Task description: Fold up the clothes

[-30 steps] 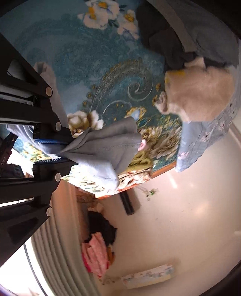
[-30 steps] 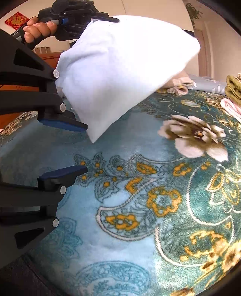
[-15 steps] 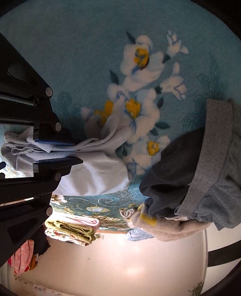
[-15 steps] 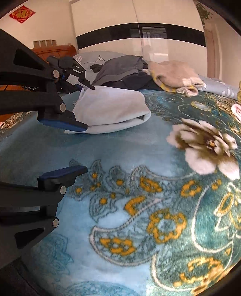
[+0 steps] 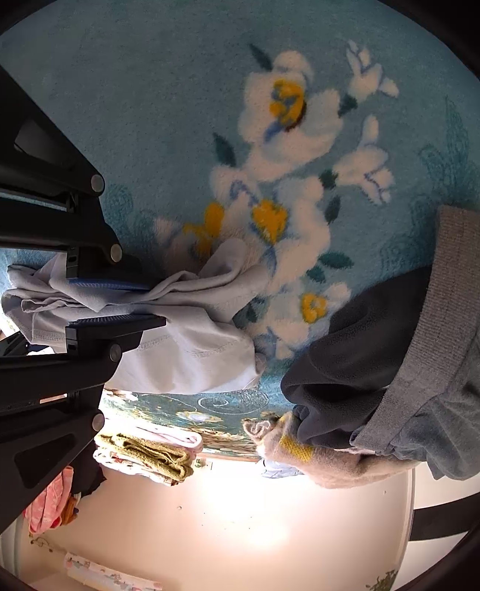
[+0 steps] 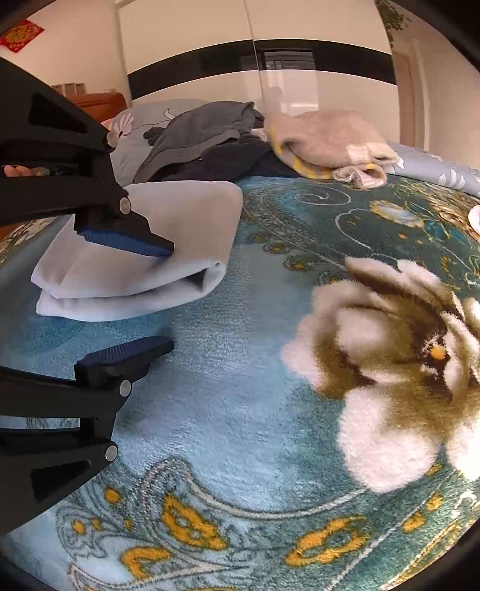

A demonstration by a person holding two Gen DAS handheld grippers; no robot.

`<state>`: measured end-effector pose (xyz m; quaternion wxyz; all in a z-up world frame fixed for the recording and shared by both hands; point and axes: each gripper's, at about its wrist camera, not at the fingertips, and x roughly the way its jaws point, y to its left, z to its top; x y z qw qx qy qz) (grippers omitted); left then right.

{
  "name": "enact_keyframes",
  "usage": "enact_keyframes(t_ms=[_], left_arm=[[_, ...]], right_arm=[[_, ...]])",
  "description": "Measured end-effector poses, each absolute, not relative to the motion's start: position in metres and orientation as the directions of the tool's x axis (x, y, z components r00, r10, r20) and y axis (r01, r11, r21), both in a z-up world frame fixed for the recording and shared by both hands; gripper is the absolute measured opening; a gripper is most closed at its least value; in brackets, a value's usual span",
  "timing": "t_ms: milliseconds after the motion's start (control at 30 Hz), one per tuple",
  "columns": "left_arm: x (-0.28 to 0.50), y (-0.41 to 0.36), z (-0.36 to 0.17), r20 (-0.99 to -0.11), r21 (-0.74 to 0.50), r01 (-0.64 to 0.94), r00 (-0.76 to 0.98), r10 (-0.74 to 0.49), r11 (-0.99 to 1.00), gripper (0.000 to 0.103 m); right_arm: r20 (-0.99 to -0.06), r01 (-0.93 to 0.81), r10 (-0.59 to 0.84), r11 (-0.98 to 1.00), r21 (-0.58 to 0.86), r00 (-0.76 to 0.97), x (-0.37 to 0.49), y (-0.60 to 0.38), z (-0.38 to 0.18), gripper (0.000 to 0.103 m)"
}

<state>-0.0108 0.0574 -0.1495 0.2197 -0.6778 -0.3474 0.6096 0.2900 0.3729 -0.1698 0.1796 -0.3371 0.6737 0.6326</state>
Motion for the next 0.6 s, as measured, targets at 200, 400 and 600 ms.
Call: enact_keyframes(t_ms=[200, 400, 600], left_arm=[[-0.011, 0.060, -0.149, -0.679, -0.717, 0.195, 0.021, 0.734, -0.669, 0.013], [-0.009, 0.060, -0.144, -0.692, -0.708, 0.181, 0.018, 0.722, -0.683, 0.015], [0.014, 0.078, -0.137, -0.666, -0.724, 0.134, 0.118, 0.736, -0.677, 0.014]], right_arm=[[-0.659, -0.670, -0.245, -0.050, 0.741, -0.711, 0.275, 0.368, -0.166, 0.052], [-0.674, -0.673, -0.259, -0.106, 0.732, -0.692, 0.263, 0.365, -0.154, 0.008], [-0.618, -0.602, -0.258, -0.146, 0.785, -0.743, 0.274, 0.374, -0.124, 0.006]])
